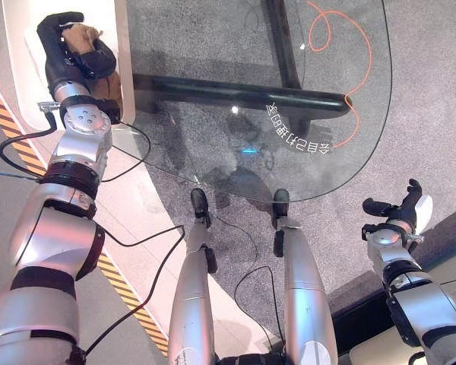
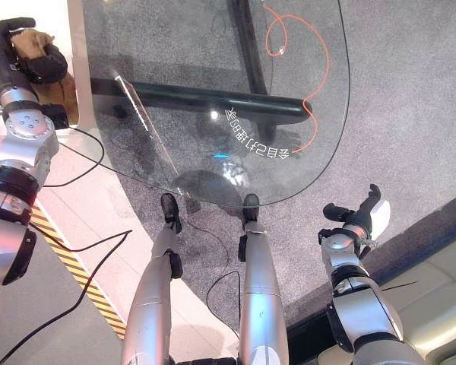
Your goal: Wipe the table with a cloth and put it in the basket.
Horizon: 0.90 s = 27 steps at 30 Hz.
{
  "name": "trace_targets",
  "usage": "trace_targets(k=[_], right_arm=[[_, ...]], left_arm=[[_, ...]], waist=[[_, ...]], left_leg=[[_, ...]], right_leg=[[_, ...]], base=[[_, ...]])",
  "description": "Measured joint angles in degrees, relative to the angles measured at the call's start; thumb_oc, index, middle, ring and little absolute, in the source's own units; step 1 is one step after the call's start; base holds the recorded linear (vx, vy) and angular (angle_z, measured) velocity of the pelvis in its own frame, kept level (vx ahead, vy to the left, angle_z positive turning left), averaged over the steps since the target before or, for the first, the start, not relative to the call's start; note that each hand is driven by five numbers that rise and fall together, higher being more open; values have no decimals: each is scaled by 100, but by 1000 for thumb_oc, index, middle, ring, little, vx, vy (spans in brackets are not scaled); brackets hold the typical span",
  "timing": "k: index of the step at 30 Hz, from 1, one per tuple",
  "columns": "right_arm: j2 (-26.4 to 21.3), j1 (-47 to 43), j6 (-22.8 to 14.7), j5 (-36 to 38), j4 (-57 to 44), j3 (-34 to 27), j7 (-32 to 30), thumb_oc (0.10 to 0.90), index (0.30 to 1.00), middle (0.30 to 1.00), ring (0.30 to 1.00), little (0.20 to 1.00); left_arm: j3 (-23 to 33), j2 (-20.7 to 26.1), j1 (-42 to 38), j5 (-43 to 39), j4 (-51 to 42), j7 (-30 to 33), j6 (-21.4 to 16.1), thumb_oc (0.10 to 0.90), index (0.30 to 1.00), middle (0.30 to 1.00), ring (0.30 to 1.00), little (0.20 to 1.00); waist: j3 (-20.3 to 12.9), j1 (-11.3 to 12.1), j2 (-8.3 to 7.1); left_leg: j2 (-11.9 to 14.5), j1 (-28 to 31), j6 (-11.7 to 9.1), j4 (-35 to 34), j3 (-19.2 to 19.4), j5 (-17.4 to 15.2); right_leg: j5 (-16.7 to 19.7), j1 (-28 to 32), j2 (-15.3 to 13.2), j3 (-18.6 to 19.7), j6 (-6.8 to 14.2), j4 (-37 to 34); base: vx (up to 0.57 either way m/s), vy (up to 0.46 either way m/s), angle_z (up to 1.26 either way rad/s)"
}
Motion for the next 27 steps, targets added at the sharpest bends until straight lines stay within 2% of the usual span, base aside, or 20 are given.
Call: trace_targets(k=[27], right_arm=[[0,3,0,2,0,20,0,800,900,900,900,900]], left_arm=[[7,106,-23,0,-11,199,-91,800,900,900,900,900]], waist=[[-1,19,2]], left_leg=[[0,-1,-7,-3,-2,6]], right_leg=[[0,-4,2,0,0,7]], base=[[0,0,0]])
